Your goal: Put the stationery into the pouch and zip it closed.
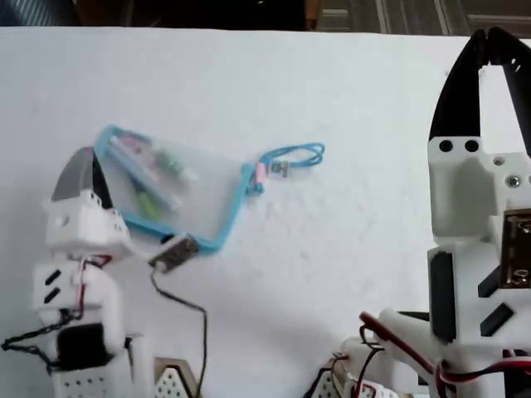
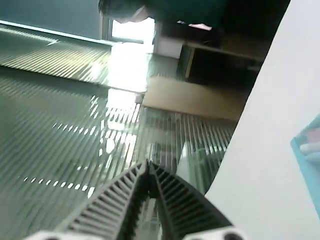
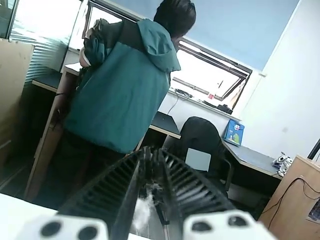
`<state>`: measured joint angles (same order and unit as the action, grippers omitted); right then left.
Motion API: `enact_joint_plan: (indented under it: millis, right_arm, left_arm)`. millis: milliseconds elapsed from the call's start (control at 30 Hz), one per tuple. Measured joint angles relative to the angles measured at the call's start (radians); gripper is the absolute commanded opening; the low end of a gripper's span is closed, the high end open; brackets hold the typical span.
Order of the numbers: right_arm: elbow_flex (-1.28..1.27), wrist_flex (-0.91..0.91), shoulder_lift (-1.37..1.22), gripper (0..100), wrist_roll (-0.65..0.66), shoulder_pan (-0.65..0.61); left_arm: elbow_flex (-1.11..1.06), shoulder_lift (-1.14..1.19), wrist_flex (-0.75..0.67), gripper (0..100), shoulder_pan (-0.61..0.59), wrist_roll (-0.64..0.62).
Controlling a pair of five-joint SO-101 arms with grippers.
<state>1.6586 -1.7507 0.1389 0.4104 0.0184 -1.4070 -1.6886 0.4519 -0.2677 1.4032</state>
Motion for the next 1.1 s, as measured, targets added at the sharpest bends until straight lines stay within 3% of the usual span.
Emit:
enact_joint_plan:
  millis: [100, 267, 467, 933, 1100]
  right_arm:
    - [-0.014, 0.000, 0.003, 2.3, 0.000, 0.000]
    - [-0.180, 0.000, 0.043, 2.3, 0.000, 0.000]
    - [-0.446, 0.000, 0.196, 2.3, 0.000, 0.000]
    - [-1.083, 0.003, 0.554, 2.3, 0.000, 0.000]
    - [-1.244, 0.120, 0.628, 2.3, 0.000, 0.000]
  left_arm:
    - [-0.110, 0.000, -0.149, 2, -0.046, 0.000]
    - [-0.221, 0.000, -0.282, 2, -0.080, 0.000]
    - [-0.295, 0.000, -0.474, 2, -0.015, 0.000]
    - [-0.296, 0.000, -0.509, 2, 0.035, 0.000]
    - [-0.298, 0.000, -0.519, 2, 0.044, 0.000]
